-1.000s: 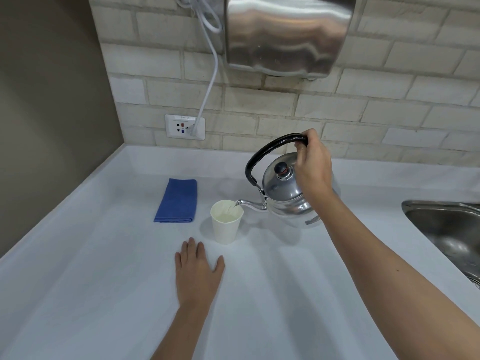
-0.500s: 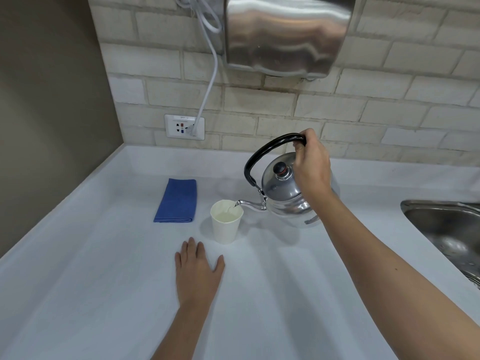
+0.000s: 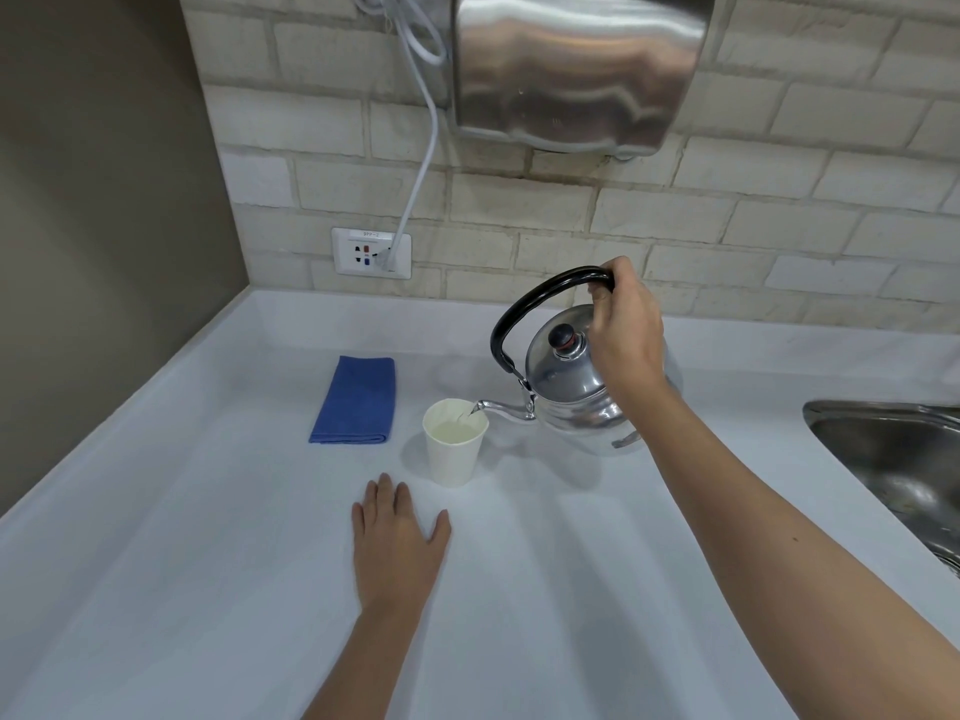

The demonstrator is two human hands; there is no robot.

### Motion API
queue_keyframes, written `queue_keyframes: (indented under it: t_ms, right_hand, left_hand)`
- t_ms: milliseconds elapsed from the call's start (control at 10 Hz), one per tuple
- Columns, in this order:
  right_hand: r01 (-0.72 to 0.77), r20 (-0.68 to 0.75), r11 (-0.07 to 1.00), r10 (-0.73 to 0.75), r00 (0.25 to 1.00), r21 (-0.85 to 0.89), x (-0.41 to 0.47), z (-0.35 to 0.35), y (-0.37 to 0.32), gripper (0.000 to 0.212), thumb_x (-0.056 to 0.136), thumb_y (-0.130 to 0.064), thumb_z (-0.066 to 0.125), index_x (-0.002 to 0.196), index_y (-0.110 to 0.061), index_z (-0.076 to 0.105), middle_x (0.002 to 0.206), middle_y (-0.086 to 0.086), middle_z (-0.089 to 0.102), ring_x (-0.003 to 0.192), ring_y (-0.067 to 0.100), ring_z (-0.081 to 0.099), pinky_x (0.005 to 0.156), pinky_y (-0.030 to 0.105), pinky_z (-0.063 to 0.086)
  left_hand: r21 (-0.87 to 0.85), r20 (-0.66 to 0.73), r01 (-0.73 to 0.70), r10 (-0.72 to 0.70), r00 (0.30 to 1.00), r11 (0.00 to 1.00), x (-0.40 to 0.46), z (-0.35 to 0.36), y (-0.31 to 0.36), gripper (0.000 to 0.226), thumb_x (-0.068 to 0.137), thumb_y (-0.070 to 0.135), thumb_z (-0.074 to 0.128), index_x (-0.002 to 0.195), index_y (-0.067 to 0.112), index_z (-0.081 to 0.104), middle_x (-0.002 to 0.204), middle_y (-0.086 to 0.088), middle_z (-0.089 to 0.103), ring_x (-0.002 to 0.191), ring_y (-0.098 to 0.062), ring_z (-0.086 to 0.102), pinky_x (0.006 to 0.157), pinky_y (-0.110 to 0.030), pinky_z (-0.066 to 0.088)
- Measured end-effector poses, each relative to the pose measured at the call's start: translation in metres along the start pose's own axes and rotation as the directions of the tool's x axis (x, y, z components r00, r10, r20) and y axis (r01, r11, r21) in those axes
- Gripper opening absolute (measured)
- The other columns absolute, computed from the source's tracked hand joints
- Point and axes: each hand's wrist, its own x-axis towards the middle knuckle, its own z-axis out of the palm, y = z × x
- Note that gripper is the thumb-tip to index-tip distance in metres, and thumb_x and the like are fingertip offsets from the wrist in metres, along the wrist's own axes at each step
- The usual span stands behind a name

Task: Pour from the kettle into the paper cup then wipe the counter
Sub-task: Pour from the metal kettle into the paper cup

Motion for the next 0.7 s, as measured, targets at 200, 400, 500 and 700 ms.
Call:
queue_keyframes:
  t_ms: [200, 400, 500, 700]
  right_hand:
    - [0.002, 0.006, 1.0, -0.002, 1.0, 0.003, 0.0, -0.0003, 0.0, 0.01, 0.094, -0.013, 0.039, 0.093, -0.006, 0.047, 0.09, 0.019, 0.061, 0.083, 0.036, 0.053, 0.07, 0.05, 0.045]
    - [0.016, 0.006, 1.0, -0.016, 1.0, 0.001, -0.0001, -0.0009, 0.0003, 0.011, 0.094, -0.012, 0.039, 0.093, -0.005, 0.046, 0.088, 0.02, 0.06, 0.081, 0.035, 0.052, 0.066, 0.047, 0.042]
    - [0.018, 0.005, 1.0, -0.018, 1.0, 0.003, 0.0005, -0.0012, 0.0002, 0.011, 0.094, -0.012, 0.039, 0.093, -0.005, 0.047, 0.088, 0.019, 0.06, 0.081, 0.034, 0.051, 0.065, 0.045, 0.04]
    - [0.027, 0.003, 1.0, -0.027, 1.0, 0.0, -0.0004, -0.0019, -0.0001, 0.011, 0.095, -0.012, 0.038, 0.093, -0.005, 0.046, 0.088, 0.018, 0.06, 0.083, 0.034, 0.051, 0.066, 0.045, 0.04]
  left_hand:
    - [0.002, -0.004, -0.001, 0.001, 1.0, 1.0, -0.0002, 0.0, -0.0001, 0.066, 0.091, 0.05, 0.039, 0.141, 0.009, 0.031, 0.156, -0.009, 0.022, 0.145, -0.022, 0.014, 0.12, -0.037, 0.008]
    - [0.005, -0.006, -0.003, 0.003, 1.0, 1.0, -0.0005, 0.0002, -0.0005, 0.066, 0.09, 0.05, 0.039, 0.141, 0.009, 0.031, 0.156, -0.009, 0.022, 0.145, -0.022, 0.015, 0.12, -0.037, 0.008]
    - [0.011, -0.004, -0.003, 0.004, 1.0, 1.0, -0.0003, 0.0002, -0.0001, 0.066, 0.09, 0.05, 0.038, 0.141, 0.009, 0.031, 0.156, -0.01, 0.023, 0.145, -0.022, 0.015, 0.12, -0.037, 0.008]
    - [0.015, -0.004, -0.005, 0.005, 1.0, 1.0, -0.0009, 0.0001, -0.0004, 0.066, 0.091, 0.05, 0.038, 0.141, 0.008, 0.031, 0.156, -0.01, 0.023, 0.145, -0.022, 0.015, 0.12, -0.037, 0.008]
